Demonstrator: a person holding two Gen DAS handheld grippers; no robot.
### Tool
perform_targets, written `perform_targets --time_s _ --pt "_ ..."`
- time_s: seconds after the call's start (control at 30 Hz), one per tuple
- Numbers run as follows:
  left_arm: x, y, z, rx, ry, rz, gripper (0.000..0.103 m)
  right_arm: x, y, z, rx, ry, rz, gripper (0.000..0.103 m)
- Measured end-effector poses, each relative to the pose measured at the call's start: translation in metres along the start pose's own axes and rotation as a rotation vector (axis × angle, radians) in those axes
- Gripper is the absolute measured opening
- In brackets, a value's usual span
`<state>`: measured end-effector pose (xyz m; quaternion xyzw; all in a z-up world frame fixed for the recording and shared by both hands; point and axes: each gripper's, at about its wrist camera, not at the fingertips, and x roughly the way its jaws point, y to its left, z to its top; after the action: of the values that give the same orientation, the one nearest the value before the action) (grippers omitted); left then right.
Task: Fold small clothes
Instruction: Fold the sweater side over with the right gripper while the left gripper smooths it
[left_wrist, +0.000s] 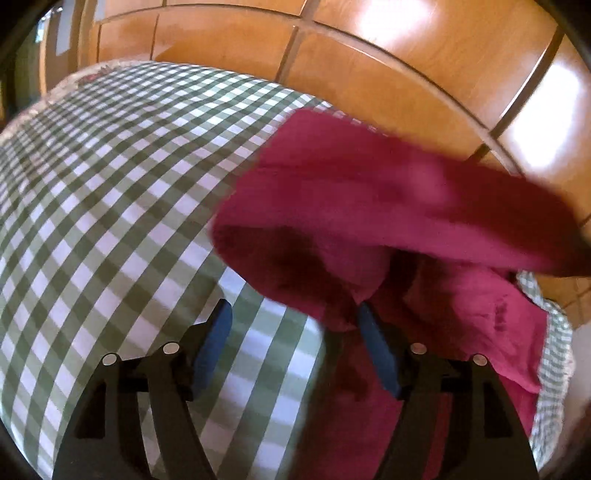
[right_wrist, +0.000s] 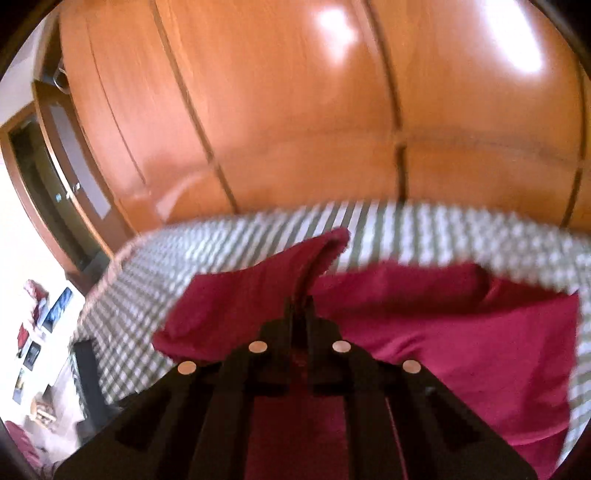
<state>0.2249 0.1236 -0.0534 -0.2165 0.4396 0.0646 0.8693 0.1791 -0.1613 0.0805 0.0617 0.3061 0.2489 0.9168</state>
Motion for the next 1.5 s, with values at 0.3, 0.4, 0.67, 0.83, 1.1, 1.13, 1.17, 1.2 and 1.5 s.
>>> perform_targets --time_s 0.3,0.4,0.67,0.83,1.1,1.13,1.17,1.2,1.5 --pt "0.01 -0.007 -0.003 0.036 -0.011 0.077 0.07 -0.045 -0.128 -0.037 0.126 -0.016 -0.284 0.004" --pt "0.011 -0.014 -0.006 0.068 -0.004 0.09 0.07 -0.03 -0.165 -0.074 0.177 0.083 -0.357 0.004" --pt "-0.007 -0.022 -0.019 0.15 -0.008 0.072 0.07 -0.01 -0.189 -0.117 0.231 0.153 -0.422 0.005" --pt "-0.051 -0.026 -0.017 0.205 -0.112 -0.081 0.07 -0.022 -0.186 -0.111 0.232 0.153 -0.429 0.015" --pt "-0.034 -0.08 0.021 0.269 -0.139 -0.223 0.07 -0.024 -0.138 -0.077 0.136 0.073 -0.347 0.045" --pt "-0.024 -0.089 0.026 0.274 -0.131 -0.23 0.07 -0.012 -0.134 -0.075 0.114 0.089 -0.346 0.046" --pt "-0.017 -0.093 0.029 0.276 -0.119 -0.236 0.07 -0.002 -0.135 -0.073 0.104 0.103 -0.353 0.048" --pt "-0.007 -0.098 0.034 0.275 -0.104 -0.239 0.07 0.011 -0.138 -0.072 0.099 0.126 -0.361 0.05" --pt "0.074 -0.103 0.027 0.317 -0.014 -0.126 0.062 0.051 -0.173 -0.091 0.152 0.152 -0.356 0.051"
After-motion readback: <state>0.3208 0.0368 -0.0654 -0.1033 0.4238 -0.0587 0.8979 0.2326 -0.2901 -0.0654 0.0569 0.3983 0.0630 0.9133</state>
